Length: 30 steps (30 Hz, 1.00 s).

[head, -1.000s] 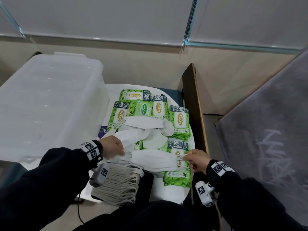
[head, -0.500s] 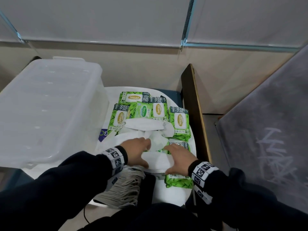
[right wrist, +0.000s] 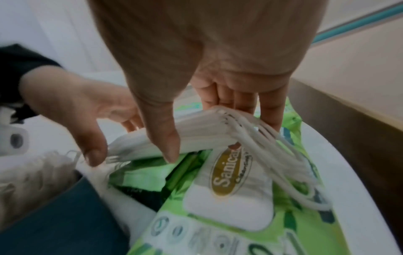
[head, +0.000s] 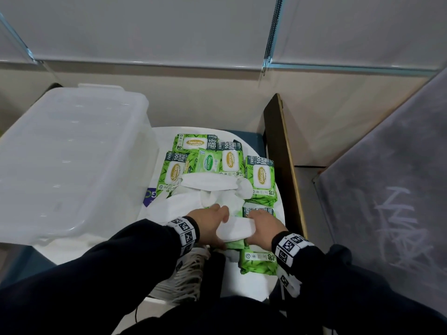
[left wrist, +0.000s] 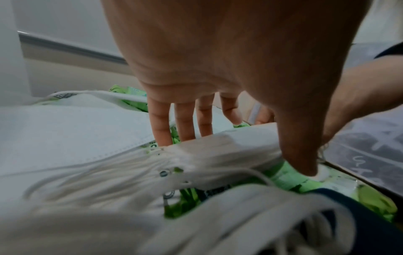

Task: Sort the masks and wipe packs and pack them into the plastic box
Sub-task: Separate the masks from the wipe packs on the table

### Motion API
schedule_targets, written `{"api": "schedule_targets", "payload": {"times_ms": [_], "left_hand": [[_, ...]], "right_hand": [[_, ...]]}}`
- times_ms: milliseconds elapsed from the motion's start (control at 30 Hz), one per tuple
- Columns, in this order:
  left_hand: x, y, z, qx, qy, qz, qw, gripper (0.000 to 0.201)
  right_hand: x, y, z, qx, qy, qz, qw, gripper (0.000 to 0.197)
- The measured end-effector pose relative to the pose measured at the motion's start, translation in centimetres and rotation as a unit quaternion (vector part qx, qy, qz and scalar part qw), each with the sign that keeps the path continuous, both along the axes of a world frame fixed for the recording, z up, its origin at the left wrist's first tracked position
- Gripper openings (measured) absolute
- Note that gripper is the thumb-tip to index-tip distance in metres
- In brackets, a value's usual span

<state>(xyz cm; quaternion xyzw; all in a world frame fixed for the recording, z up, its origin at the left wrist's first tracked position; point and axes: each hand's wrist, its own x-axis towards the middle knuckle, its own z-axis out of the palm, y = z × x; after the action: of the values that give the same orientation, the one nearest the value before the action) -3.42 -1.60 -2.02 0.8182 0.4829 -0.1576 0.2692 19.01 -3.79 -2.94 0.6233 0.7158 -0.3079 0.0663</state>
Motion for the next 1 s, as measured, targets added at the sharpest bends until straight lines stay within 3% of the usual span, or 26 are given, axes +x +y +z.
{"api": "schedule_targets", "payload": {"times_ms": [233,500,633,700,800,933,1000], "left_hand": [[0.8,0.1,0.1,0.100,0.055,-0.064,0.991,0.060],[0.5,0.1,0.2,0.096,0.053,-0.102,0.989,0.051],[-0.5,0.9,1.3,0.097,-0.005,-0.025,0.995,0.054],[-1.5,2.8,2.5,0.143,-0.038,0.033,0.988,0.040],[-3.2,6.5,3.0,0.185,-0.035,0.096,0.977,0.023],[-5.7,9.8,1.4,0.145,0.059,0.101,0.983,0.065],[-6.3,10.4,0.6,0.157,0.091,0.081,0.980,0.054]], "right_hand": [[0.3,-0.1,-0.3,0.008,0.004,-0.016,1.000,0.084],[0.1,-0.5,-0.7,0.072,-0.048,0.030,0.996,0.073],[0.6,0.4,0.4,0.026,-0.011,-0.003,1.000,0.094],[1.0,1.4,1.5,0.022,0.040,-0.051,0.998,0.084],[0.8,3.3,2.6,0.025,0.119,-0.124,0.985,0.044],[-0.6,4.0,2.7,-0.013,0.163,-0.128,0.978,0.022],[-1.3,3.2,2.3,-0.049,0.173,-0.102,0.978,0.021]]}}
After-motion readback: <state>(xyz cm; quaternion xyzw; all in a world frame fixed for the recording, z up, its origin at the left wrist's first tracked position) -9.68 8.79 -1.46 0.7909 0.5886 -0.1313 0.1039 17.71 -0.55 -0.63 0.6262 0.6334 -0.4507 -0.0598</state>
